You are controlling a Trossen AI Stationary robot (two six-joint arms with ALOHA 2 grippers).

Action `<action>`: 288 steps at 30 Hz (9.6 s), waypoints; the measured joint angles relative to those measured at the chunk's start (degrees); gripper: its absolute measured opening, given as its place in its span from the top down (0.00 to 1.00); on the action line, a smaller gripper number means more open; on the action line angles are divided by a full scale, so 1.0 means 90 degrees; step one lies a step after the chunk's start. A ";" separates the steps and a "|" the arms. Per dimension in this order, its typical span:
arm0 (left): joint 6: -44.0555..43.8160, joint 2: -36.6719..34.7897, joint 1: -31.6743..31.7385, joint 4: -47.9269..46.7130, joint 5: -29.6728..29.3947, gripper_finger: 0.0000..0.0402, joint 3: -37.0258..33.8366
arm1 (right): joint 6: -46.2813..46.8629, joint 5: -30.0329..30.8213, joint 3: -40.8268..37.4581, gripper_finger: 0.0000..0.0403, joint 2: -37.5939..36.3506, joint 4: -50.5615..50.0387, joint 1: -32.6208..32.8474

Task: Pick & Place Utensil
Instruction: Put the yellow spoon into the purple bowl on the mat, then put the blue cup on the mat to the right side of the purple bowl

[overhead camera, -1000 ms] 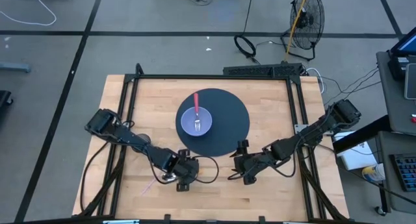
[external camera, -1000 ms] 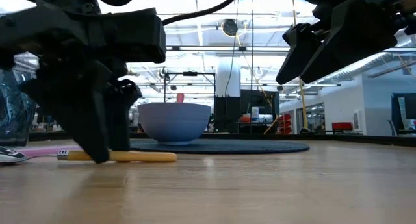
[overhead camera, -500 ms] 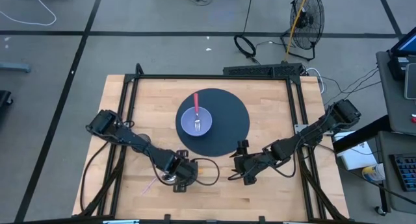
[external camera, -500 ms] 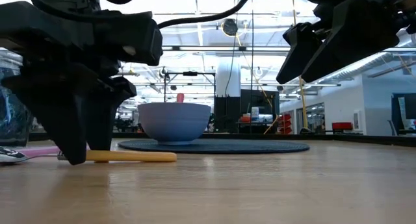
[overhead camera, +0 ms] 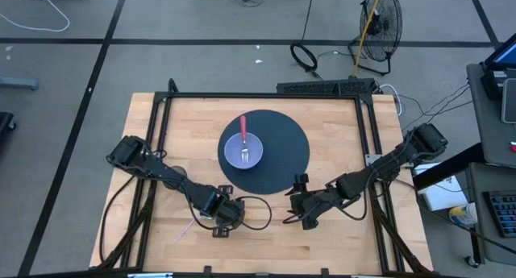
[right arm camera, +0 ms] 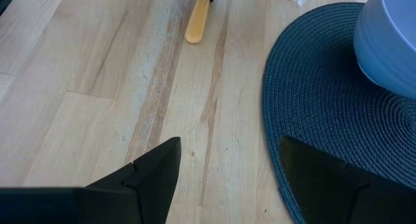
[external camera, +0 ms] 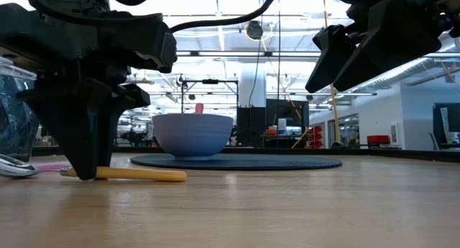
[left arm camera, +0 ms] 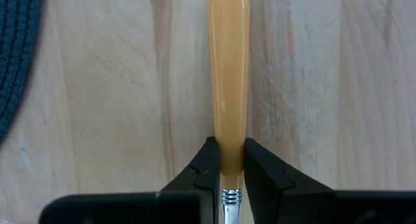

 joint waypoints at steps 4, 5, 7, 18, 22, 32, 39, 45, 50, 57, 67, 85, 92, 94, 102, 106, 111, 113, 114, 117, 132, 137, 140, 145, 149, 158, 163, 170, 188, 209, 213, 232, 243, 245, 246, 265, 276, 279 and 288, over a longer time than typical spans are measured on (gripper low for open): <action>0.0092 0.0000 -0.0002 -0.0010 -0.0010 0.89 0.0000 | 0.0002 0.0000 0.0000 0.37 0.0000 0.0000 0.0000; 0.0097 0.0000 -0.0002 -0.0010 -0.0013 0.88 0.0000 | 0.0002 0.0000 0.0000 0.37 0.0000 0.0000 0.0000; 0.0099 0.0000 -0.0002 -0.0010 -0.0032 0.88 0.0000 | 0.0003 0.0000 0.0000 0.37 0.0000 0.0000 0.0000; 0.0155 0.0003 -0.0019 -0.0029 -0.0442 0.89 0.0169 | 0.0007 -0.0002 0.0000 0.37 0.0000 0.0000 0.0000; 0.0191 -0.0144 -0.0024 0.0087 -0.0632 0.89 0.0174 | 0.0007 -0.0004 0.0000 0.37 0.0001 -0.0002 0.0000; 0.0140 -0.0898 -0.0084 0.0447 -0.1292 0.89 0.0179 | 0.0135 -0.0007 -0.0128 0.37 0.0002 0.0060 0.0000; 0.0130 -0.1490 -0.0104 0.0845 -0.2194 0.89 0.0185 | 0.0359 -0.0002 -0.0263 0.37 0.0005 0.0060 0.0000; 0.0125 -0.2040 -0.0080 0.1058 -0.3712 0.89 0.0189 | 0.0347 -0.0005 -0.0265 0.37 0.0005 0.0161 0.0002; 0.0104 -0.2471 0.0047 0.1092 -0.4868 0.89 0.0197 | 0.0302 -0.0002 -0.0265 0.37 0.0005 0.0251 0.0002; 0.0139 -0.2669 0.0397 0.1426 -0.5696 0.89 0.0199 | 0.0092 -0.0001 -0.0265 0.37 0.0005 0.0530 0.0002; 0.0932 -0.2679 0.1141 0.3609 -0.5337 0.89 -0.0666 | -0.0180 -0.0002 -0.0265 0.37 0.0005 0.0801 0.0015; 0.0928 -0.2717 0.2820 0.9845 -0.4102 0.89 -0.3783 | -0.0328 -0.0002 -0.0265 0.37 0.0005 0.0797 0.0015; 0.0462 -0.2715 0.3007 1.1100 -0.4101 0.89 -0.4683 | -0.0529 -0.0002 -0.0265 0.37 0.0005 0.0930 -0.0065; 0.0429 -0.2715 0.3007 1.1100 -0.4138 0.89 -0.4738 | -0.0616 -0.0005 -0.0265 0.37 0.0005 0.1062 -0.0106; 0.0468 -0.2696 0.3096 1.1064 -0.4194 0.89 -0.4736 | -0.0724 -0.0010 -0.0265 0.37 0.0005 0.1229 -0.0211; 0.0232 -0.2570 0.3219 1.0997 -0.4205 0.89 -0.4733 | -0.0724 -0.0010 -0.0265 0.37 0.0005 0.1247 -0.0211; 0.0007 -0.2189 0.3303 1.1241 -0.4202 0.89 -0.4733 | -0.0778 -0.0010 -0.0265 0.37 0.0003 0.1274 -0.0211; -0.0021 -0.2028 0.3320 1.1342 -0.4201 0.89 -0.4733 | -0.0780 -0.0008 -0.0265 0.37 0.0002 0.1275 -0.0211; -0.0041 -0.1947 0.3336 1.1459 -0.4199 0.89 -0.4733 | -0.0780 -0.0009 -0.0265 0.37 0.0002 0.1274 -0.0211; -0.0194 -0.1707 0.3430 1.1602 -0.4150 0.89 -0.4730 | -0.0780 -0.0008 -0.0265 0.37 0.0000 0.1273 -0.0211; -0.0479 -0.1345 0.3507 1.1866 -0.4275 0.89 -0.4731 | -0.0780 -0.0007 -0.0265 0.37 0.0000 0.1268 -0.0211; -0.0751 -0.1345 0.3507 1.1623 -0.4337 0.88 -0.4731 | -0.0780 -0.0008 -0.0265 0.37 0.0000 0.1270 -0.0211; -0.0922 -0.1345 0.3507 1.1457 -0.4337 0.83 -0.4731 | -0.0779 -0.0007 -0.0265 0.37 0.0000 0.1270 -0.0211; -0.1033 -0.1345 0.3507 1.1324 -0.4352 0.76 -0.4731 | -0.0777 -0.0007 -0.0265 0.37 0.0000 0.1270 -0.0211; -0.1022 -0.1345 0.3507 1.1326 -0.4388 0.77 -0.4731 | -0.0719 -0.0007 -0.0265 0.37 0.0000 0.1271 -0.0211; -0.0926 -0.1345 0.3507 1.1334 -0.4386 0.86 -0.4731 | -0.0707 -0.0007 -0.0265 0.37 0.0000 0.1270 -0.0212; -0.0617 -0.1346 0.3507 1.1454 -0.4353 0.89 -0.4731 | -0.0707 -0.0007 -0.0265 0.37 0.0000 0.1270 -0.0213; 0.0726 -0.1731 0.3507 1.2018 -0.3639 0.86 -0.4731 | -0.0659 -0.0007 -0.0264 0.37 0.0000 0.1247 -0.0212; 0.2270 -0.5480 0.3507 0.8226 -0.1904 0.94 -0.4728 | -0.0704 -0.0002 -0.0265 0.37 0.0000 0.1245 -0.0245; 0.1827 -0.7434 0.2254 0.1564 -0.1026 0.91 -0.2917 | -0.0994 -0.0019 -0.0265 0.37 0.0000 0.1552 -0.0677; 0.1595 -0.7436 0.1698 0.0675 -0.1036 0.91 -0.2614 | -0.0996 -0.0019 -0.0265 0.37 0.0000 0.1537 -0.0747; -0.0963 -0.6613 -0.0220 -0.1044 -0.1674 0.91 -0.2478 | -0.1166 -0.0027 -0.0265 0.37 0.0000 0.1552 -0.0925; -0.1850 -0.5599 -0.0718 -0.2795 -0.2061 0.86 -0.1030 | -0.1258 -0.0034 -0.0265 0.37 0.0000 0.1552 -0.1037; -0.2038 -0.5428 -0.0732 -0.3064 -0.2023 0.80 -0.0878 | -0.1258 -0.0034 -0.0265 0.37 0.0000 0.1550 -0.1037; -0.2145 -0.5338 -0.0731 -0.3175 -0.1920 0.78 -0.0843 | -0.1258 -0.0034 -0.0265 0.37 0.0000 0.1550 -0.1037; -0.3685 -0.4614 -0.1257 -0.3959 -0.1073 0.58 -0.0816 | -0.1328 -0.0032 -0.0265 0.37 0.0000 0.1535 -0.1035; -0.3742 -0.4611 -0.1509 -0.3839 -0.1396 0.62 -0.1177 | -0.1258 -0.0032 -0.0265 0.37 0.0000 0.1532 -0.1035; -0.3742 -0.4609 -0.1511 -0.3740 -0.1331 0.62 -0.1298 | -0.1258 -0.0032 -0.0265 0.37 0.0000 0.1532 -0.1035; -0.3634 -0.4612 -0.1508 -0.3736 -0.1069 0.63 -0.1659 | -0.1256 -0.0032 -0.0265 0.37 0.0000 0.1532 -0.1035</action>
